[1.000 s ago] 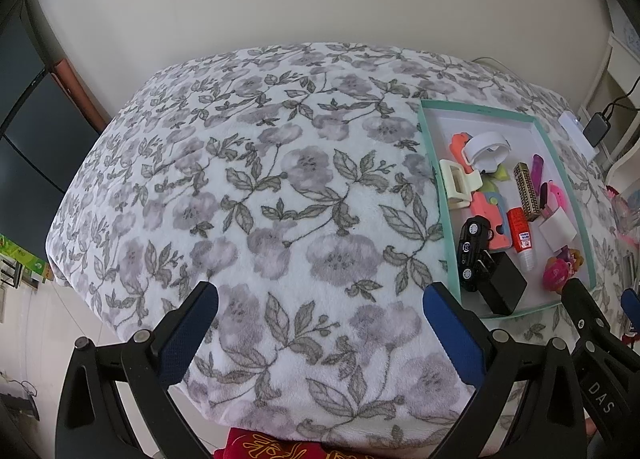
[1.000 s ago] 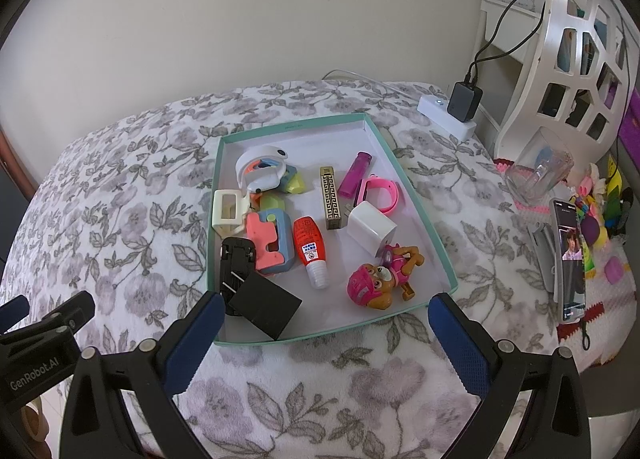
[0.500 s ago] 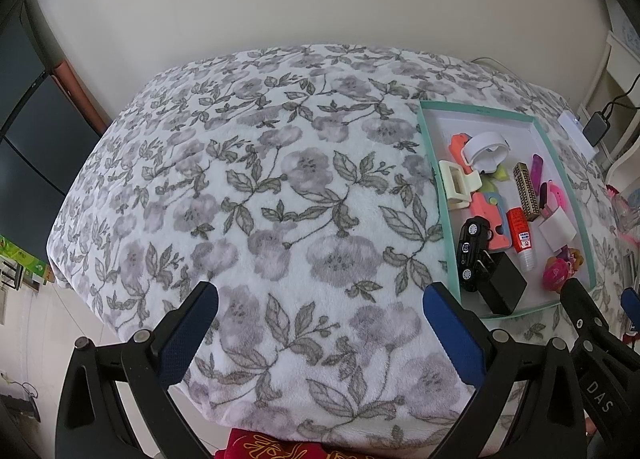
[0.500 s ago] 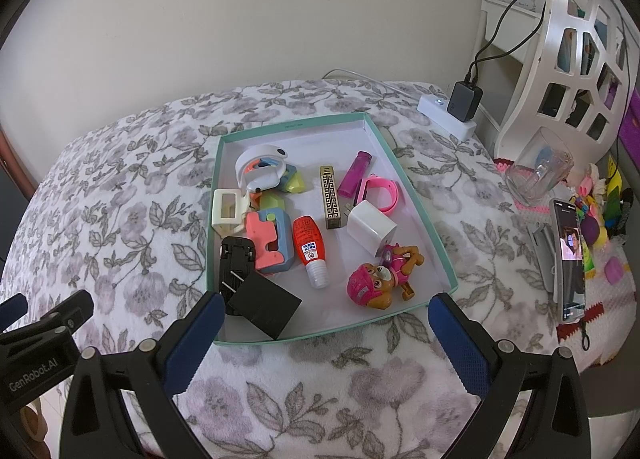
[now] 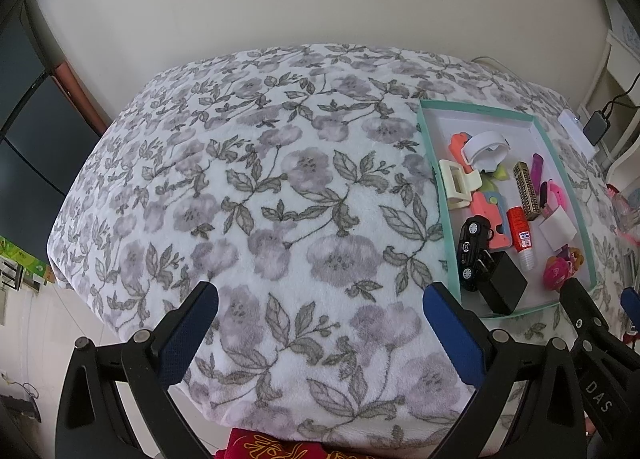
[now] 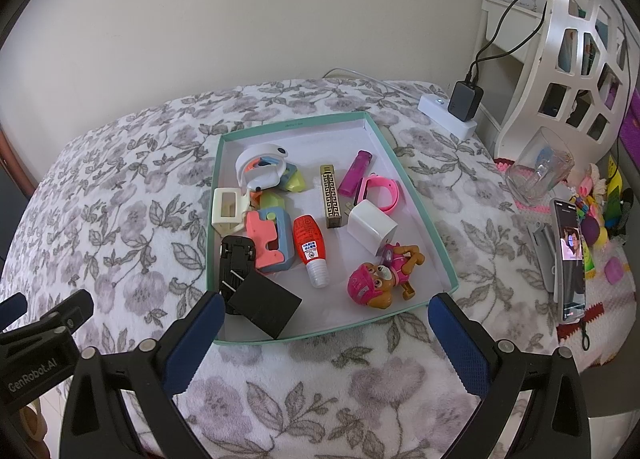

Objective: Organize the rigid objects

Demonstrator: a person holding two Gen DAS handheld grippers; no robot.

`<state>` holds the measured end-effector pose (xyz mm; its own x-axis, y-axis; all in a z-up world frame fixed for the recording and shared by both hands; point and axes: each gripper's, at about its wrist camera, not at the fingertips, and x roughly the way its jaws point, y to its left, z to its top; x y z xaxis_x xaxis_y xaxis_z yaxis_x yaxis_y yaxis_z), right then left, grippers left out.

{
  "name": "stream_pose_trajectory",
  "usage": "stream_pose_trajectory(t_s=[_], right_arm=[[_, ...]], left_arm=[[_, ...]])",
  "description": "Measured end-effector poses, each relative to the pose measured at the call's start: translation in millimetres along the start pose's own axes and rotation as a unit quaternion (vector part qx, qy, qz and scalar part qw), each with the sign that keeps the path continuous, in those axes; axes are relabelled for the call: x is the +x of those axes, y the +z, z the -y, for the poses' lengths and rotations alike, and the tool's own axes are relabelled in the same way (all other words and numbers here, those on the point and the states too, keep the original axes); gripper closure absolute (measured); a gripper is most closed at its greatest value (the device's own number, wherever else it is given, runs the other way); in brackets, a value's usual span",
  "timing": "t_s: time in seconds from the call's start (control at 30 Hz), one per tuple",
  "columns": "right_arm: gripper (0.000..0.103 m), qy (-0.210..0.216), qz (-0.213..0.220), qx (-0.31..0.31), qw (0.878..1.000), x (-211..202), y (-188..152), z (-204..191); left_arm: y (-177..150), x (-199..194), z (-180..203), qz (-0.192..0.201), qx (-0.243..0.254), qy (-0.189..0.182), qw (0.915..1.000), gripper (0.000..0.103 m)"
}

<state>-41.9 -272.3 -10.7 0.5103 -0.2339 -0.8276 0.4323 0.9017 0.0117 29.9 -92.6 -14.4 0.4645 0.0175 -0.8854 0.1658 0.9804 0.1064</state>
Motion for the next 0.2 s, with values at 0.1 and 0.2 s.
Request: stream_pose_trajectory(t_s=[0.1, 0.2], right_arm=[[0.000, 0.000, 0.000, 0.000, 1.000, 0.3, -0.5, 0.0], [0.000, 0.000, 0.000, 0.000, 1.000, 0.3, -0.3, 0.0]], left_arm=[[-0.4, -2.1, -0.8, 0.006, -0.003, -0.003, 1.0000, 0.001], [-0.8, -4.7, 2.5, 0.012, 0.006, -0.005, 0.9999, 0.001]])
